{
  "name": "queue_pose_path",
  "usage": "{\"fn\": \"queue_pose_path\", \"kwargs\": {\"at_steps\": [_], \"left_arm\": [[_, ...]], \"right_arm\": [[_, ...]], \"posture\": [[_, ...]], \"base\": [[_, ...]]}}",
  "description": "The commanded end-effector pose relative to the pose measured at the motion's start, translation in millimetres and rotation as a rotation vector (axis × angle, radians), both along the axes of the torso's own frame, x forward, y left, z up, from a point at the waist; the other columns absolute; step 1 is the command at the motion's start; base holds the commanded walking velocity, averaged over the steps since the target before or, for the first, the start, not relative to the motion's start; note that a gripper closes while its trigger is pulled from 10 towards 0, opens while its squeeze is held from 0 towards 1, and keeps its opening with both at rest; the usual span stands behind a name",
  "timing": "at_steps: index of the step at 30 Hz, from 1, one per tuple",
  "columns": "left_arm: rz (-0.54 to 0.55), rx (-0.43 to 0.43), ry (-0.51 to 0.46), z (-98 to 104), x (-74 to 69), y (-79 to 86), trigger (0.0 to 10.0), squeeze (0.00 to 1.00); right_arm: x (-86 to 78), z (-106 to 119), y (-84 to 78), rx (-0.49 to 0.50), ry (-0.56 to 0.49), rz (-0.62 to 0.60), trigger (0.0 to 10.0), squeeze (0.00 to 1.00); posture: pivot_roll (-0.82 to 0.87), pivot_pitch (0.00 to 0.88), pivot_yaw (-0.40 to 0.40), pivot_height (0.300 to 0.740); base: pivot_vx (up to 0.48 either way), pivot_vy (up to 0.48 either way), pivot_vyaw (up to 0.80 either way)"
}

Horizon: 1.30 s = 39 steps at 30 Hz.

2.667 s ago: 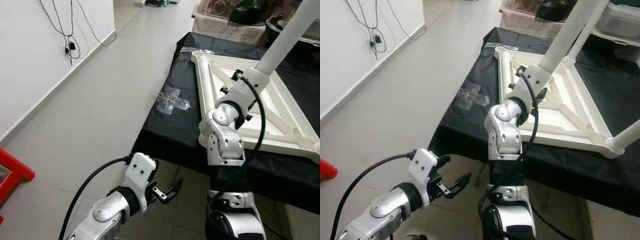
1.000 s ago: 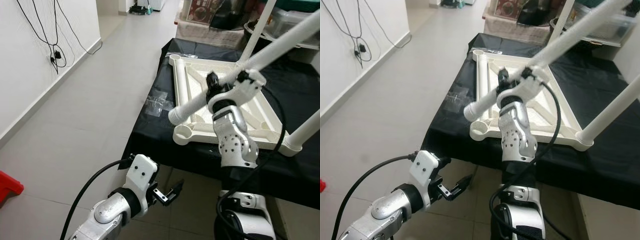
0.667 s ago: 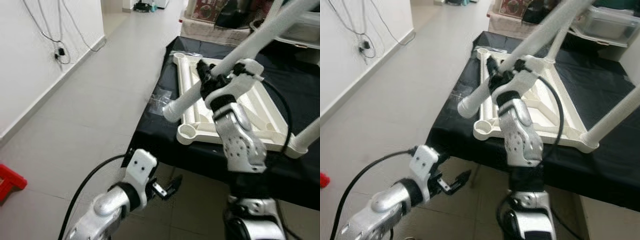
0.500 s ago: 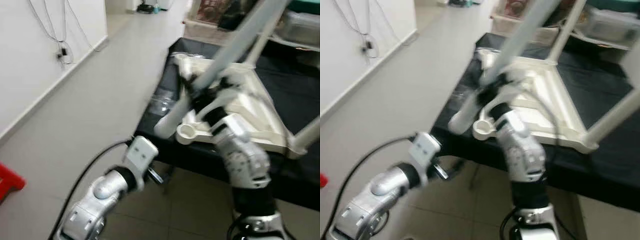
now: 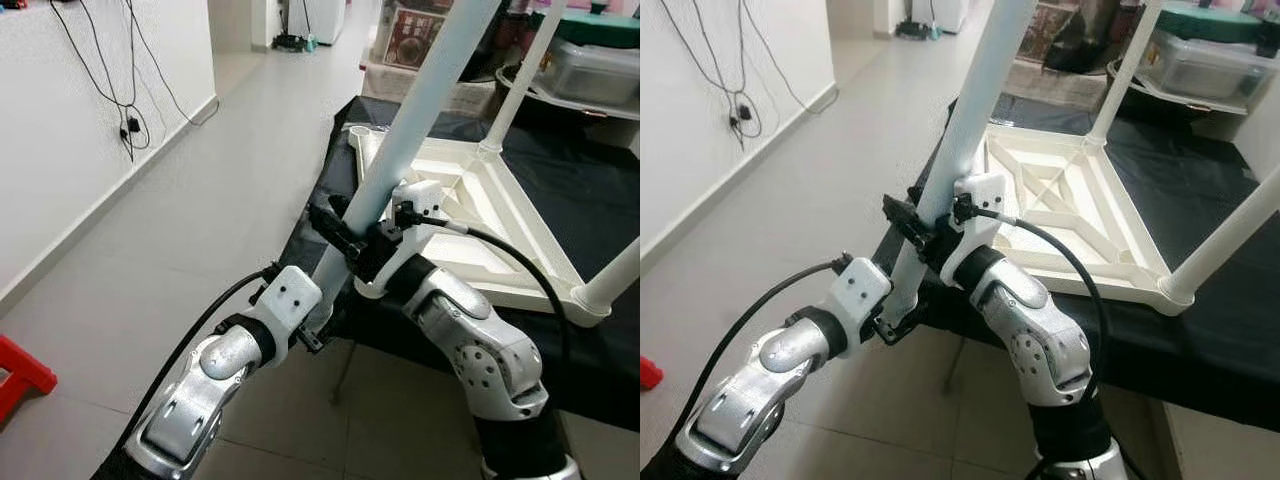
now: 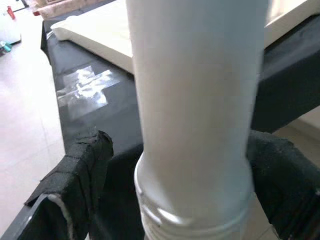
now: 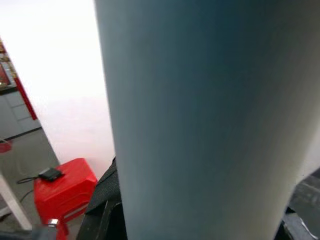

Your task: Building children table

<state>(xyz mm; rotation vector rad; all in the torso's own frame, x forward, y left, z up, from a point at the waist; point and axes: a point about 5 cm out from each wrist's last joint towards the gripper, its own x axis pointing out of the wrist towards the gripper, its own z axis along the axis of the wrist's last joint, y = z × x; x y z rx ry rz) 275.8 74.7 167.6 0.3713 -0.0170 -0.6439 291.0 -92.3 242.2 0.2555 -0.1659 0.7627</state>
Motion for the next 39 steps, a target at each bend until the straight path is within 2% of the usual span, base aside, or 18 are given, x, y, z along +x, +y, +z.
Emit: {"fn": "queue_pose_path", "kwargs": {"at_steps": [1, 13, 14, 15, 16, 17, 26, 27, 30, 31, 32, 33, 34, 35, 36, 39], "left_arm": [[0.005, 0.029, 0.003, -4.8, 1.5, 1.5, 10.0, 0.0], [-0.015, 0.007, 0.018, -11.5, 0.4, -1.5, 10.0, 0.0], [-0.021, 0.005, 0.016, -11.8, 0.0, -2.4, 9.1, 0.0], [-0.029, -0.001, 0.012, -11.8, -0.5, -3.3, 2.5, 0.0], [-0.029, -0.001, 0.012, -11.8, -0.5, -3.3, 2.5, 0.0], [-0.036, -0.003, 0.009, -11.9, -1.0, -4.1, 0.0, 0.0], [-0.033, 0.01, 0.019, -19.2, -2.2, -3.2, 0.0, 0.0], [-0.029, 0.018, 0.024, -20.3, -1.8, -2.6, 1.3, 0.0], [-0.026, 0.023, 0.027, -20.9, -1.5, -2.4, 1.3, 0.0], [-0.029, 0.015, 0.037, -21.0, -1.4, -2.6, 10.0, 0.0], [-0.049, -0.002, 0.054, -21.1, -2.2, -3.4, 10.0, 0.0], [-0.064, -0.015, 0.065, -21.0, -2.9, -3.9, 10.0, 0.0], [-0.123, -0.042, 0.09, -21.0, -7.8, -5.0, 10.0, 0.0], [-0.194, -0.052, 0.116, -22.2, -14.2, -4.2, 10.0, 0.0], [-0.241, -0.057, 0.132, -23.1, -18.7, -3.4, 10.0, 0.0], [-0.286, -0.062, 0.163, -24.5, -22.6, -0.4, 10.0, 0.0]], "right_arm": [[-4.2, 2.8, -2.7, 0.009, -0.006, 0.009, 10.0, 0.0], [-7.1, 9.1, 2.2, 0.034, -0.008, 0.028, 10.0, 0.0], [-7.5, 9.3, 2.7, 0.036, -0.005, 0.031, 10.0, 0.0], [-8.4, 9.3, 3.4, 0.038, -0.002, 0.035, 10.0, 0.0], [-8.4, 9.3, 3.4, 0.038, -0.002, 0.035, 10.0, 0.0], [-9.1, 9.3, 4.2, 0.039, 0.002, 0.04, 10.0, 0.0], [-8.1, 14.0, 4.0, 0.078, 0.007, 0.037, 10.0, 0.0], [-7.2, 15.6, 3.0, 0.087, 0.002, 0.028, 10.0, 0.0], [-6.7, 16.5, 2.3, 0.093, -0.002, 0.022, 10.0, 0.0], [-5.6, 17.4, 0.8, 0.101, -0.01, 0.01, 10.0, 0.0], [-4.6, 16.5, -1.0, 0.086, -0.021, 0.004, 10.0, 1.0], [-4.0, 15.6, -2.1, 0.074, -0.028, 0.002, 10.0, 1.0], [-3.7, 13.6, -3.7, 0.044, -0.037, 0.002, 10.0, 1.0], [-3.7, 10.8, -5.6, 0.011, -0.038, 0.012, 10.0, 0.0], [-3.7, 9.0, -6.9, -0.009, -0.037, 0.018, 10.0, 0.0], [-4.6, 6.6, -8.8, -0.03, -0.038, 0.039, 10.0, 0.0]], "posture": [[0.1, 0.033, -0.097, 0.74], [0.1, 0.027, -0.098, 0.74], [0.1, 0.027, -0.098, 0.74], [0.1, 0.027, -0.098, 0.74], [0.1, 0.027, -0.098, 0.74], [0.1, 0.027, -0.098, 0.74], [0.09, 0.025, -0.097, 0.74], [0.09, 0.025, -0.097, 0.74], [0.09, 0.025, -0.097, 0.74], [0.09, 0.025, -0.097, 0.74], [0.1, 0.018, -0.1, 0.74], [0.1, 0.018, -0.1, 0.74], [0.1, 0.022, -0.103, 0.74], [0.1, 0.018, -0.105, 0.74], [0.1, 0.018, -0.105, 0.74], [0.1, 0.018, -0.105, 0.74]], "base": [[0.0, 0.0, 0.0], [0.0, 0.0, 0.0], [0.0, 0.0, 0.0], [0.0, 0.0, 0.0], [0.0, 0.0, 0.0], [0.0, 0.0, 0.0], [0.0, 0.0, 0.0], [0.0, 0.0, 0.0], [0.0, 0.0, 0.0], [0.0, 0.0, 0.0], [0.0, 0.0, 0.0], [0.0, 0.0, 0.0], [0.0, 0.0, 0.0], [0.0, 0.0, 0.0], [0.0, 0.0, 0.0], [0.0, 0.0, 0.0]]}}
